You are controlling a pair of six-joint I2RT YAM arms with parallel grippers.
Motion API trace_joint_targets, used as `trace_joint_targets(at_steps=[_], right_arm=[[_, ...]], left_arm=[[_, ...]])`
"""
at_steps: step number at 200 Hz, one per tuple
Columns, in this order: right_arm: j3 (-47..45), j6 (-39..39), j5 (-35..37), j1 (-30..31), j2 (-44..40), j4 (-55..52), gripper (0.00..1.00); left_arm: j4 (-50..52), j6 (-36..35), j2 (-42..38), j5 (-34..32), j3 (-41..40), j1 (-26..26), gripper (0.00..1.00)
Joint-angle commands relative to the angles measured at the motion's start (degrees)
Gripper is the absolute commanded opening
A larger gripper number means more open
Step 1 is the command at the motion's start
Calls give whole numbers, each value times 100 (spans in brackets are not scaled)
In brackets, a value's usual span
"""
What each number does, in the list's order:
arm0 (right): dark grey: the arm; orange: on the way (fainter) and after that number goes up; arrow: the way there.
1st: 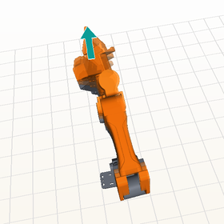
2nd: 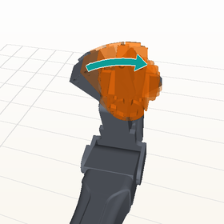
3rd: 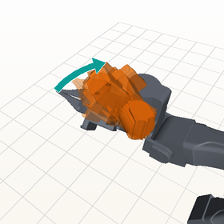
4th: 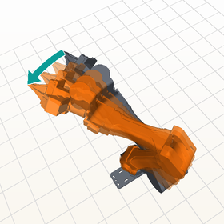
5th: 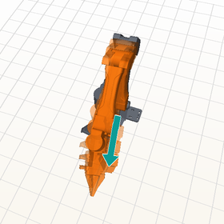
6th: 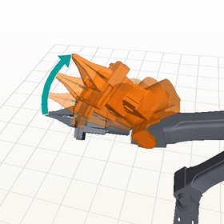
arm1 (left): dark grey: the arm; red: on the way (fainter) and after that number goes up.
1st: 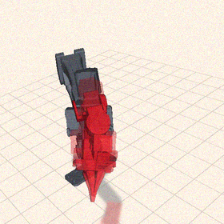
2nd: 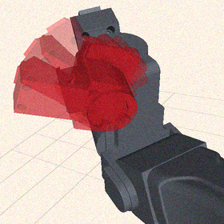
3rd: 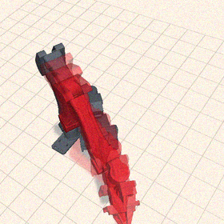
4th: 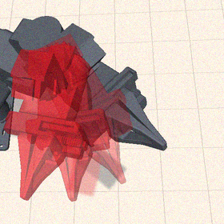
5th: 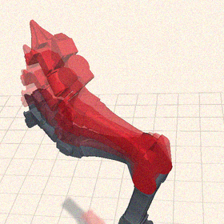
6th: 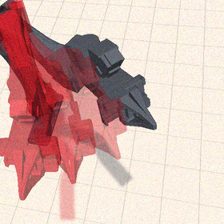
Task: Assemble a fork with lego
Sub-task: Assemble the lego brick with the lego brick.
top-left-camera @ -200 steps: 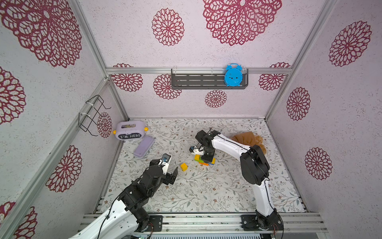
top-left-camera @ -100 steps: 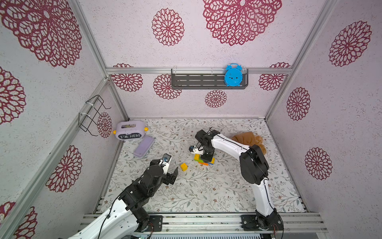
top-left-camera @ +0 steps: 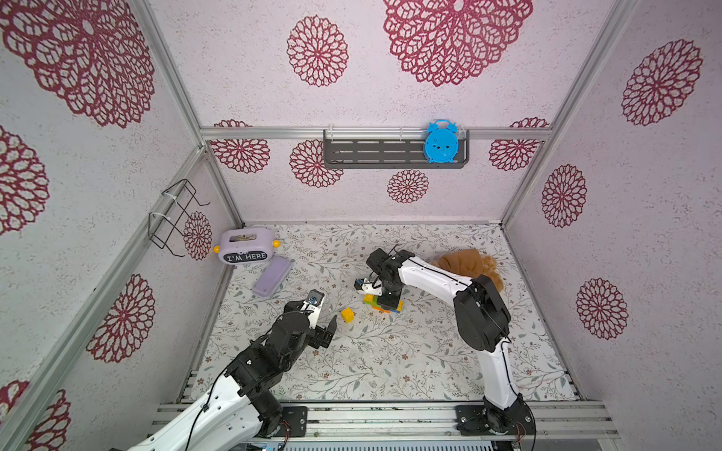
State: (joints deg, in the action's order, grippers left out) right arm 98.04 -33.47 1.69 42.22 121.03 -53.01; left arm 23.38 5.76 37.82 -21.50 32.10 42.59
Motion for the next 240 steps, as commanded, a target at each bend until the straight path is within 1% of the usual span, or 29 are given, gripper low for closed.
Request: trace_joint_targets(at_steps=[1, 35, 55, 80, 98, 177, 216, 240], right_arm=[[61, -53, -176, 35, 270, -235, 29], [157, 59, 3, 27, 608, -425, 29], [130, 104, -25, 23, 765, -489, 29], [78, 121, -97, 19, 933, -509, 29], [71, 112, -122, 23, 1066, -533, 29], [-75, 171, -30, 23, 1425, -684, 29], [-392, 454, 204, 59, 1533, -398, 29], [-403, 659, 359, 59, 1628, -394, 29]], left_arm=[[-88, -27, -2, 31, 59, -40, 97], [-41, 80, -37, 96, 38, -39, 97], [-126, 173, -18, 158, -22, -41, 97], [-278, 378, 24, 432, -107, -40, 97], [-376, 340, 57, 600, -133, -41, 97], [-342, 259, -38, 417, -142, -40, 97], [-314, 277, -29, 409, -116, -40, 97], [-307, 277, -30, 409, -116, -40, 97]])
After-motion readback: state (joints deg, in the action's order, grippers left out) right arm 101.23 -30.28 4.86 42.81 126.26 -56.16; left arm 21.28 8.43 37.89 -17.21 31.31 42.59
